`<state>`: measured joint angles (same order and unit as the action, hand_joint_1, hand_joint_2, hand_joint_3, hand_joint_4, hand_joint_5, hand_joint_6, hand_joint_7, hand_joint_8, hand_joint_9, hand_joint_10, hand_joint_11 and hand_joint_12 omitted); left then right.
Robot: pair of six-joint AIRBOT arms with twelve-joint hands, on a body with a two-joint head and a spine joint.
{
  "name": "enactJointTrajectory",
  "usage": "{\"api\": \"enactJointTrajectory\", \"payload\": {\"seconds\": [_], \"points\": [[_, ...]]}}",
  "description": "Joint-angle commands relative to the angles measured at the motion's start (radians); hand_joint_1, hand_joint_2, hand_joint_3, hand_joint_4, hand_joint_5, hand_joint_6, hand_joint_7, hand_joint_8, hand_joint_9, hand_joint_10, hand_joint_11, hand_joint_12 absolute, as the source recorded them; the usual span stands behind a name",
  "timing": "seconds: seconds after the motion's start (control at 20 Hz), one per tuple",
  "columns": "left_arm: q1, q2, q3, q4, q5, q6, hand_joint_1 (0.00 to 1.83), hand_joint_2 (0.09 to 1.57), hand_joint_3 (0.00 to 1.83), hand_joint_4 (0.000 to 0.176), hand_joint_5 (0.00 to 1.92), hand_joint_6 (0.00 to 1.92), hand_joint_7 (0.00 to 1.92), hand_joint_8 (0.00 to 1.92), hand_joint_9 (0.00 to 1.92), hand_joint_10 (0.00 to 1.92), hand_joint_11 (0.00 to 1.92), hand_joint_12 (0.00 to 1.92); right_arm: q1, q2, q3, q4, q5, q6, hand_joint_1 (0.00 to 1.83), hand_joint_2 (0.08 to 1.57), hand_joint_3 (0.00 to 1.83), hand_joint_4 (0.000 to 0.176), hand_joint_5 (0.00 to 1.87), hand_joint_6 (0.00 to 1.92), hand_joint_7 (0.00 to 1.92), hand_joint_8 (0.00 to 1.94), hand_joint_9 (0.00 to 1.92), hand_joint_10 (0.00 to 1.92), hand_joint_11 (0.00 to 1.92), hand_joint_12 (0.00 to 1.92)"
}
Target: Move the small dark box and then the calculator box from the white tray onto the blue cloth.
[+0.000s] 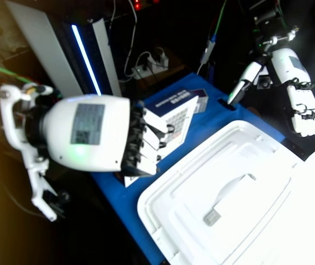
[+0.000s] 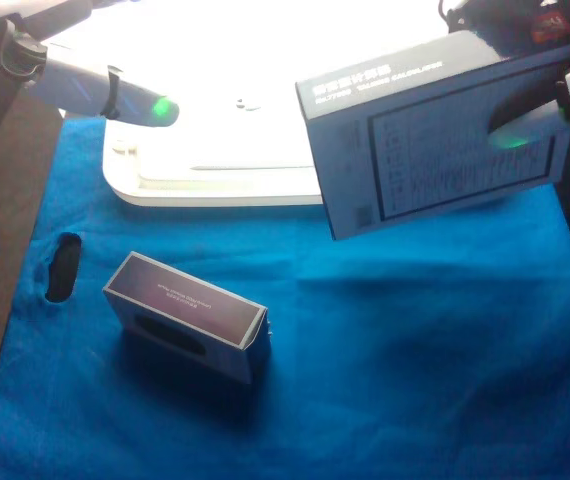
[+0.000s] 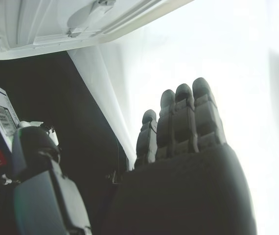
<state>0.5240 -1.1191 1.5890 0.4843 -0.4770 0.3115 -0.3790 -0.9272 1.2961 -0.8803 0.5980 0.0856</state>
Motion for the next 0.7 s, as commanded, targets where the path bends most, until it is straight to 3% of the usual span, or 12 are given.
{"api": "enactJointTrajectory", "payload": {"seconds": [0.0,0.25,0.3,0.4,0.5,0.6,0.65], "points": [[-0.007,0.000,0.006,-0.040,-0.098,-0.005,0.56,0.83,0.00,0.163,0.00,0.00,0.13,0.00,0.08,0.00,0.00,0.12,0.009,0.001,-0.005,0.052,0.075,0.005,1.15,1.15,0.00,0.000,0.92,1.06,1.23,0.72,1.10,1.51,0.98,1.90],[0.003,0.000,0.003,-0.053,-0.109,-0.005,0.58,0.83,0.00,0.147,0.00,0.00,0.13,0.00,0.07,0.00,0.01,0.08,-0.033,-0.010,-0.014,0.064,0.075,0.005,1.14,1.16,0.00,0.000,0.90,1.09,1.19,0.66,1.02,1.49,0.87,1.90],[0.006,0.000,0.003,-0.055,-0.111,-0.005,0.58,0.83,0.00,0.139,0.00,0.00,0.12,0.00,0.06,0.00,0.01,0.08,-0.043,-0.012,-0.014,0.071,0.075,0.005,1.15,1.14,0.00,0.000,0.95,1.02,1.20,0.60,1.03,1.35,0.84,1.75],[0.011,0.000,0.002,-0.057,-0.113,-0.005,0.58,0.83,0.00,0.141,0.00,0.00,0.12,0.00,0.06,0.00,0.00,0.08,-0.078,-0.019,-0.014,0.091,0.075,0.005,1.15,1.13,0.00,0.000,0.96,1.00,1.26,0.50,1.06,1.30,0.86,1.74],[0.015,0.001,0.001,-0.063,-0.116,-0.005,0.44,0.86,0.01,0.173,0.00,0.00,0.11,0.00,0.08,0.01,0.05,0.09,-0.098,-0.027,-0.014,0.093,0.075,0.004,1.15,1.13,0.00,0.000,0.95,1.02,1.31,0.34,1.12,1.25,0.95,1.67],[0.018,0.002,0.000,-0.068,-0.121,-0.005,0.43,0.86,0.01,0.174,0.00,0.00,0.11,0.00,0.09,0.01,0.06,0.09,-0.108,-0.037,-0.014,0.093,0.075,-0.017,1.16,1.13,0.00,0.000,0.95,1.02,1.27,0.29,1.07,1.24,0.92,1.67],[0.019,0.003,0.000,-0.068,-0.123,-0.005,0.43,0.86,0.01,0.166,0.00,0.00,0.12,0.00,0.09,0.01,0.06,0.10,-0.110,-0.040,-0.014,0.093,0.075,-0.029,1.24,1.13,0.00,0.000,0.94,0.81,1.08,0.98,1.08,1.24,0.93,1.68]]}}
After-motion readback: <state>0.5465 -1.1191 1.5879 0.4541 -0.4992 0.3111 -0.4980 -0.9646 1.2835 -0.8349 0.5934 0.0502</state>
